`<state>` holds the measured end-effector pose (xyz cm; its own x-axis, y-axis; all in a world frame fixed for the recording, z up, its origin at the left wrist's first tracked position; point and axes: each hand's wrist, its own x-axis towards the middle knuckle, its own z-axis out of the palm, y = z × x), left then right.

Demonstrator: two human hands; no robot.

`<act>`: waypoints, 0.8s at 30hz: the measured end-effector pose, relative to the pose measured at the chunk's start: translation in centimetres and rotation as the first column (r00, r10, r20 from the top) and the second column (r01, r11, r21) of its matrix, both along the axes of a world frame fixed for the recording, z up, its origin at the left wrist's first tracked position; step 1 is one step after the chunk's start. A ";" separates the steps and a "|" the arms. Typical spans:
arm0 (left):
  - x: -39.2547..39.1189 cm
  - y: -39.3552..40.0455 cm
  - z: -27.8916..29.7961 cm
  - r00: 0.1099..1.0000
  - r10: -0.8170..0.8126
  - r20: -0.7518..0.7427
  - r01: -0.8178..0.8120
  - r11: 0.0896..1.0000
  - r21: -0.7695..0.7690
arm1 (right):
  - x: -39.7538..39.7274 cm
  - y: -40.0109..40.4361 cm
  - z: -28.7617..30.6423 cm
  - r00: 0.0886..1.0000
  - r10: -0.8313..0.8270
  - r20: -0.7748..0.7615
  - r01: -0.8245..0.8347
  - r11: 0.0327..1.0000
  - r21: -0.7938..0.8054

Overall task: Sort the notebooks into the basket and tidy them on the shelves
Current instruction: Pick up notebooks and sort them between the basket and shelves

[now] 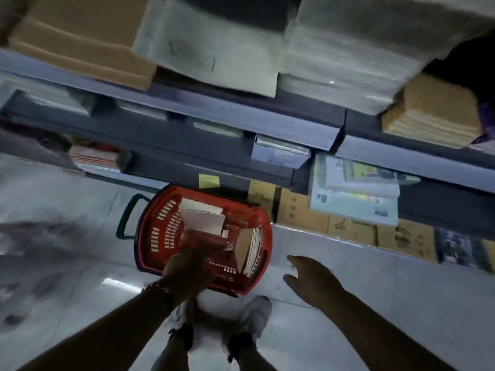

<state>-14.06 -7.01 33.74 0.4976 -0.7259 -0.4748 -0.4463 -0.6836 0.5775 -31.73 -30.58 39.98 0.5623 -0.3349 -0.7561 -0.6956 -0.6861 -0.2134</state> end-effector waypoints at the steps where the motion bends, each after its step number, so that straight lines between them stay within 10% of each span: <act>1: -0.1 -0.2 -1.9 0.996 -0.061 0.071 0.059 0.998 0.036 | 0.2 0.6 -2.1 1.000 -0.025 -0.014 0.025 1.000 0.008; 12: -2.7 -5.8 -25.9 0.980 -0.187 -0.061 0.191 0.979 0.076 | 4.2 3.6 -24.0 0.952 -0.301 0.060 0.300 0.954 0.028; 24: -3.7 -8.4 -33.2 0.977 -0.113 -0.182 0.120 0.992 0.027 | 3.5 4.9 -30.0 0.880 -0.463 0.101 0.449 0.883 0.137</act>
